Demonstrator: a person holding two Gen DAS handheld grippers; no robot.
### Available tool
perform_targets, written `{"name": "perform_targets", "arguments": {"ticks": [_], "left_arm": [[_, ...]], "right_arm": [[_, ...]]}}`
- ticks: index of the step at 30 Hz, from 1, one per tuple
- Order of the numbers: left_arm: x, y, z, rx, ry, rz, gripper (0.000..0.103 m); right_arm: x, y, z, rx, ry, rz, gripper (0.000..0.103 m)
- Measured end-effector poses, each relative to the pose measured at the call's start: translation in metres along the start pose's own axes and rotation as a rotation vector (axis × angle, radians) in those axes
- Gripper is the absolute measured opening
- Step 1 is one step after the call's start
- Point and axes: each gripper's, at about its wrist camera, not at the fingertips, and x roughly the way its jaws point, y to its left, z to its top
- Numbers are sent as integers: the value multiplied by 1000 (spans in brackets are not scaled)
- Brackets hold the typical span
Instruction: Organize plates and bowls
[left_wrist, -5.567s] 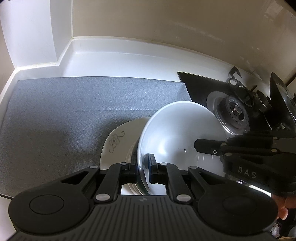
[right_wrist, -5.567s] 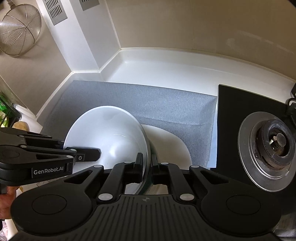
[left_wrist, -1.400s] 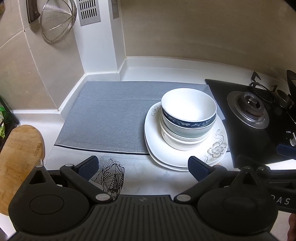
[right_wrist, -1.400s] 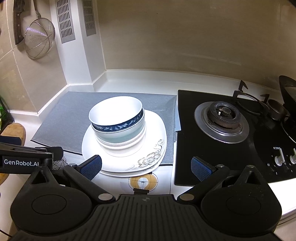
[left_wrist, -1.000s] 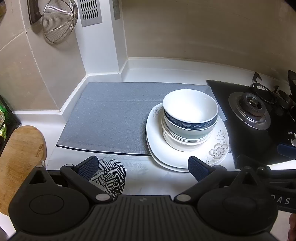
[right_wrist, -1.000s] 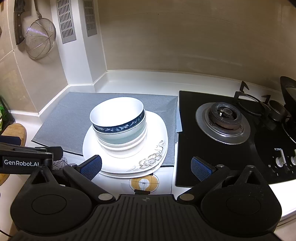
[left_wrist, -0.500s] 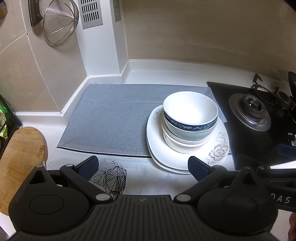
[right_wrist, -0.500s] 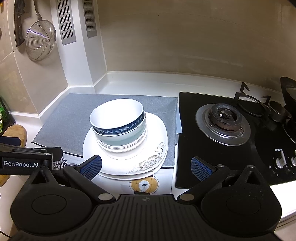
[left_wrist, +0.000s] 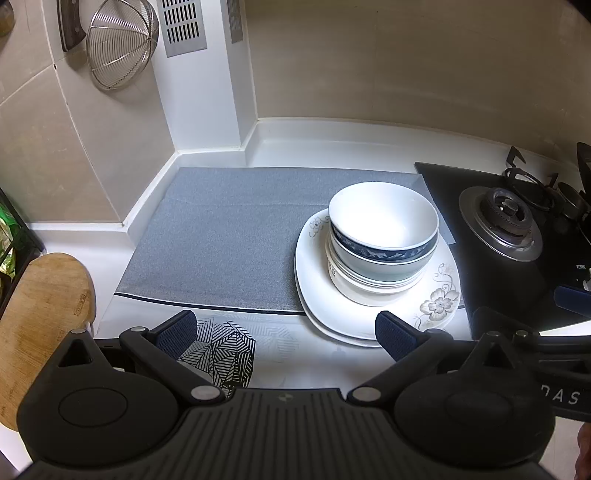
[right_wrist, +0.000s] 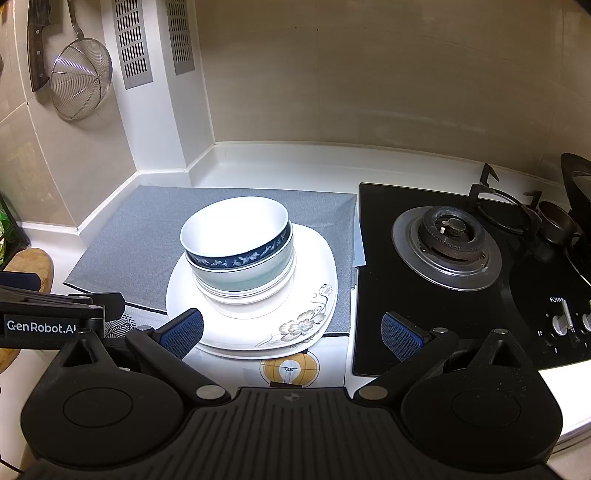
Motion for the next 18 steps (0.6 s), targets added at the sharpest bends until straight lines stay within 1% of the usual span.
{"name": "perform_targets", "arguments": {"ticks": [18], "left_arm": [[3,2,3,3,2,-6,102]], "right_arm": [[3,-1,2,-2,2,0,102]]}}
